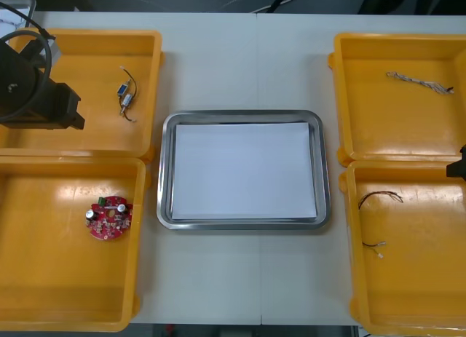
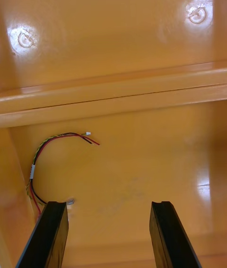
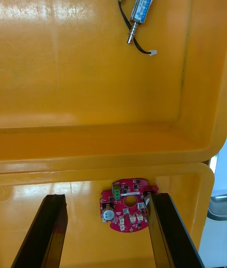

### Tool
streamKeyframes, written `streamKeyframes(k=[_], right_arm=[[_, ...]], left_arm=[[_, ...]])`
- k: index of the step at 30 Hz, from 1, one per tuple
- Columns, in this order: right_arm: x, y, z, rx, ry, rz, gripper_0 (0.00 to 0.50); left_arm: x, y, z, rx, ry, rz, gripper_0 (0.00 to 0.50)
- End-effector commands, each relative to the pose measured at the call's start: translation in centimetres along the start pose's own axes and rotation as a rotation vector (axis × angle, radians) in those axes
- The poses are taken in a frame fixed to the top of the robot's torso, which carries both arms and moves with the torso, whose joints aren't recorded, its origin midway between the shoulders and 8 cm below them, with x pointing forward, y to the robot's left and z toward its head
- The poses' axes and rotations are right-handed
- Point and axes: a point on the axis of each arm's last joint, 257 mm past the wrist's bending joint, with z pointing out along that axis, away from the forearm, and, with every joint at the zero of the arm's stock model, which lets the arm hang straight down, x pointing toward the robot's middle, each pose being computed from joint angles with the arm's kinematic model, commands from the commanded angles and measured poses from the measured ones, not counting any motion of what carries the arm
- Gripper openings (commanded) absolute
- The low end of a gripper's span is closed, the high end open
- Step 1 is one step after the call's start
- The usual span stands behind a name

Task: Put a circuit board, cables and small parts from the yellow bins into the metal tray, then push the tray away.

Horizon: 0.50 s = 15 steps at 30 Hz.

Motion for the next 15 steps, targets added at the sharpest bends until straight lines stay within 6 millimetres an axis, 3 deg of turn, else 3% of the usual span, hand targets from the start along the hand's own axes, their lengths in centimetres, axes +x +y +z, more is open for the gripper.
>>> streamKeyframes(k=[1, 15], right_arm=[[0.71, 0.14, 0.21, -0.008, 0.015, 0.001, 0.5], [0.71, 0.14, 0.21, -0.008, 0.015, 0.001, 0.5]], left_arm=[[0.24, 1.51, -0.67, -0.054, -0.01, -0.038, 0.5], [0.24, 1.51, -0.67, -0.054, -0.01, -0.038, 0.5]])
